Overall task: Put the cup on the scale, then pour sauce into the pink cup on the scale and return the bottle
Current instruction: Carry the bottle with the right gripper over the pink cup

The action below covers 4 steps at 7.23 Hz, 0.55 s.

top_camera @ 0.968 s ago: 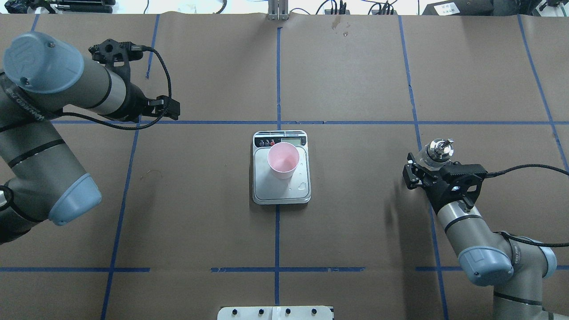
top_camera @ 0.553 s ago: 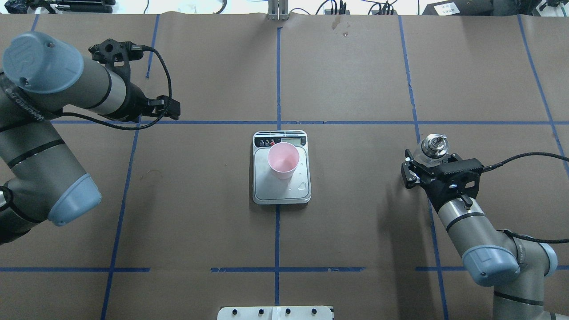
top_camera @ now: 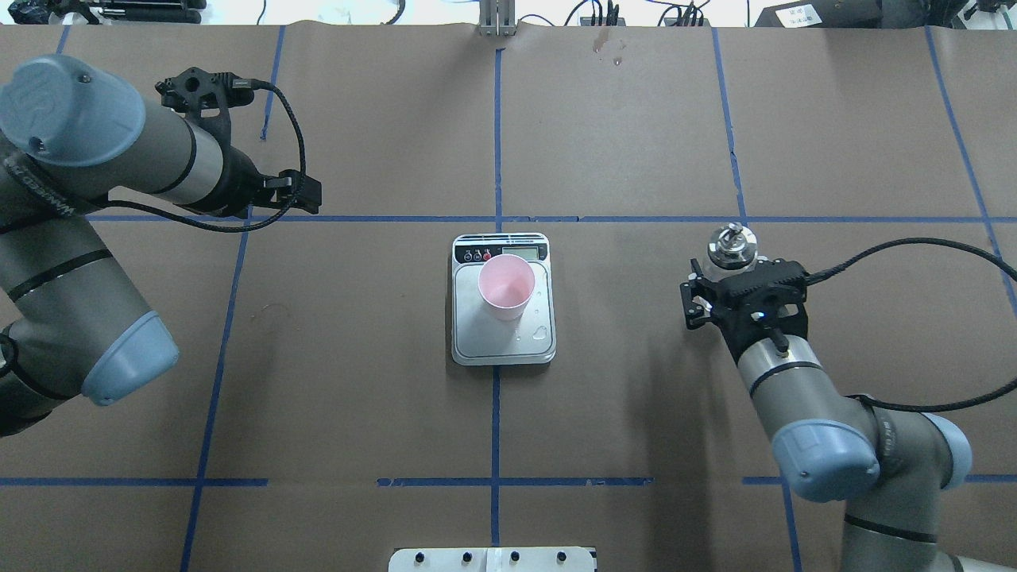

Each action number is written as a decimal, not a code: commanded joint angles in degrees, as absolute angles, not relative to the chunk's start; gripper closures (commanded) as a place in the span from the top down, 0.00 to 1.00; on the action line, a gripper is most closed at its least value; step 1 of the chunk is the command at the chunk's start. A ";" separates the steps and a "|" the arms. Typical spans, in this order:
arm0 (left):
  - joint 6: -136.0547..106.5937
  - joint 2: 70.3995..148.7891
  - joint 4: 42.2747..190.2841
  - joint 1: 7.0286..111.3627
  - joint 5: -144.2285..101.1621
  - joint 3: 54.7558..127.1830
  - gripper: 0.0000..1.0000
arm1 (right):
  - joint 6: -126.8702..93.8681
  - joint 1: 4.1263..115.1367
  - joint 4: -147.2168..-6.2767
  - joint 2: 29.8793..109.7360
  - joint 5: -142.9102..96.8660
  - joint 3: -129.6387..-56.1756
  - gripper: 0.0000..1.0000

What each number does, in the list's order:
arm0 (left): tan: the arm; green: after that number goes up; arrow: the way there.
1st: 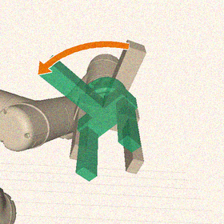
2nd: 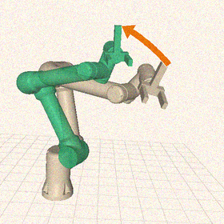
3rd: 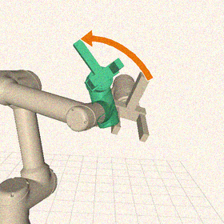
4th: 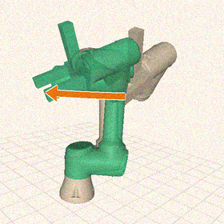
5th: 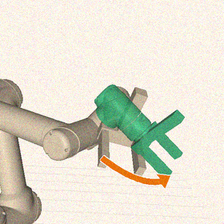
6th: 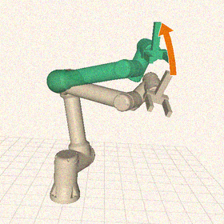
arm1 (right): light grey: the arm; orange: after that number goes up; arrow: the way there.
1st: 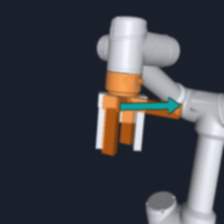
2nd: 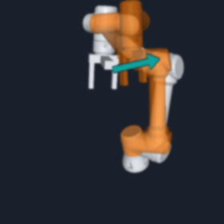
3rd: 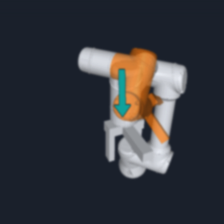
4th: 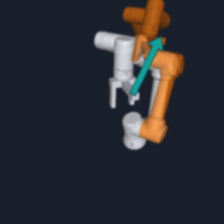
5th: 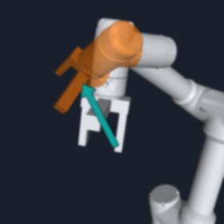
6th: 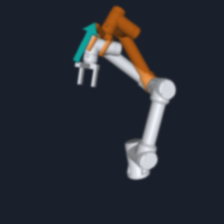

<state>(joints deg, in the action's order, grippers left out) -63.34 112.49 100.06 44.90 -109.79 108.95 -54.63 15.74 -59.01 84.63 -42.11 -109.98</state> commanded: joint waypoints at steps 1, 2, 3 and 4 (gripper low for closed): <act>-63.37 112.50 100.02 44.91 -109.86 109.25 1.00 | -54.58 16.17 -80.78 72.82 -42.28 -111.45 0.00; -63.28 112.50 100.02 44.91 -109.86 109.34 1.00 | -54.49 15.74 -86.60 69.64 -42.28 -110.84 0.00; -63.28 112.50 100.02 44.91 -109.86 109.42 1.00 | -51.62 15.30 -91.10 68.83 -41.14 -110.74 0.00; -63.28 112.50 100.02 44.91 -109.78 109.42 1.00 | -47.59 15.38 -95.49 67.69 -39.39 -110.57 0.00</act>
<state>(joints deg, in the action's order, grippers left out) -63.29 112.50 100.02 44.91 -109.85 109.37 -51.73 15.51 -89.31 69.52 -41.15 -110.79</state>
